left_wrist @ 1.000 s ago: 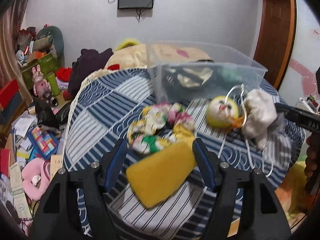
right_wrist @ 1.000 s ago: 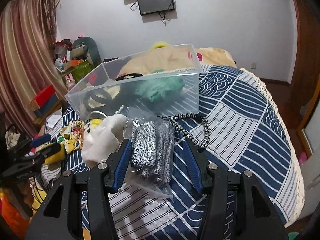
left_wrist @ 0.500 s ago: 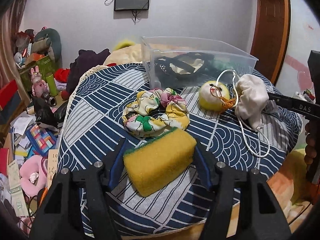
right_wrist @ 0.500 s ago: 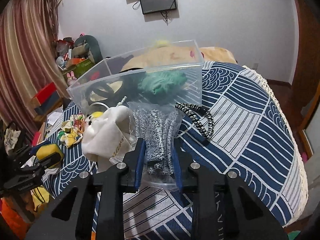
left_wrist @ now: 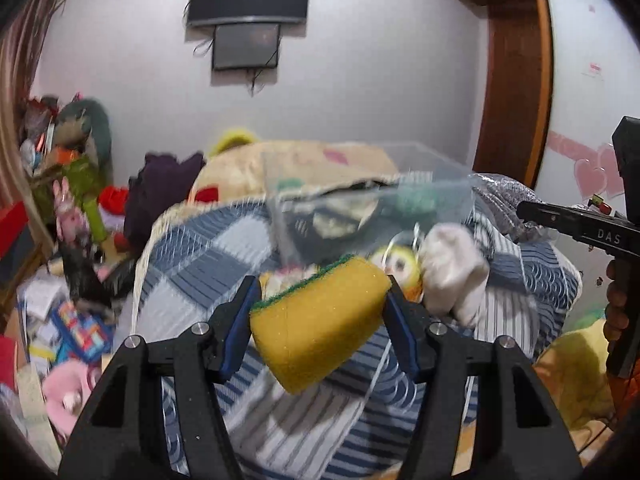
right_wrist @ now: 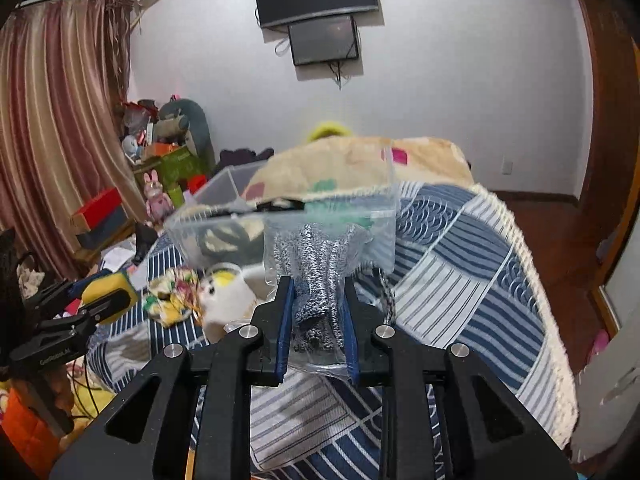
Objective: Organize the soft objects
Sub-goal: 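Lower the sponge and sock bag into the clear box and open both tools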
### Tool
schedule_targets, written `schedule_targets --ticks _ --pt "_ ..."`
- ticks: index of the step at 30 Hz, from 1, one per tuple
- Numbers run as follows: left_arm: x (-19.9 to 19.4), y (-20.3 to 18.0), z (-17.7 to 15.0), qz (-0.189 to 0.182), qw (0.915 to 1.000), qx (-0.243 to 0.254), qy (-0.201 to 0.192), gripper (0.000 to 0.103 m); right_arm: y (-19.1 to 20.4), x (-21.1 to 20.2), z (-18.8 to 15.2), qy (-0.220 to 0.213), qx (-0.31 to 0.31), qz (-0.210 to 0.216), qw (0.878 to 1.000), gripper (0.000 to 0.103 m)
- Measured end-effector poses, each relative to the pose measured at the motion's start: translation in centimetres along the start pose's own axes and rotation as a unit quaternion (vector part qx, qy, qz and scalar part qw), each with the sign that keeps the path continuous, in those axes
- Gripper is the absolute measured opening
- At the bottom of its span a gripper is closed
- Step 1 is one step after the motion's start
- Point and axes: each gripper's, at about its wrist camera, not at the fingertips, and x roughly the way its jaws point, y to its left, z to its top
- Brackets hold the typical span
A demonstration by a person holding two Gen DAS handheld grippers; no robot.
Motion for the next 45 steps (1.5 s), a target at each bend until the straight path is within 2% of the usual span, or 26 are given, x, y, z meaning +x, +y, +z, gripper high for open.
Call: schedule_targets --ticks 8,16,25,35,45 --pt "0.3 -0.8 4.9 -0.024 0.9986 0.007 -0.046 0.060 -0.2 -0.6 3.1 -0.034 -0.005 -0.009 0.999 0.020" --pt "2.5 -0.6 8.2 -0.033 0.9981 -0.009 -0.050 0.061 0.2 0.8 6.2 -0.053 -0.021 -0.015 0.998 0.020" --pt "8.0 0.4 9.5 -0.037 0.9986 -0.036 -0.002 0.061 0.9 5.0 7.9 -0.030 -0.028 -0.025 0.999 0.020" --pt "13.1 0.8 9.1 -0.024 0.9980 -0.033 0.048 0.061 1.9 9.1 7.1 0.018 -0.046 -0.026 0.998 0.020" --pt "15.0 0.2 8.5 -0.027 0.9960 -0.021 0.083 0.063 2.8 11.7 6.4 0.067 -0.075 -0.026 0.995 0.021"
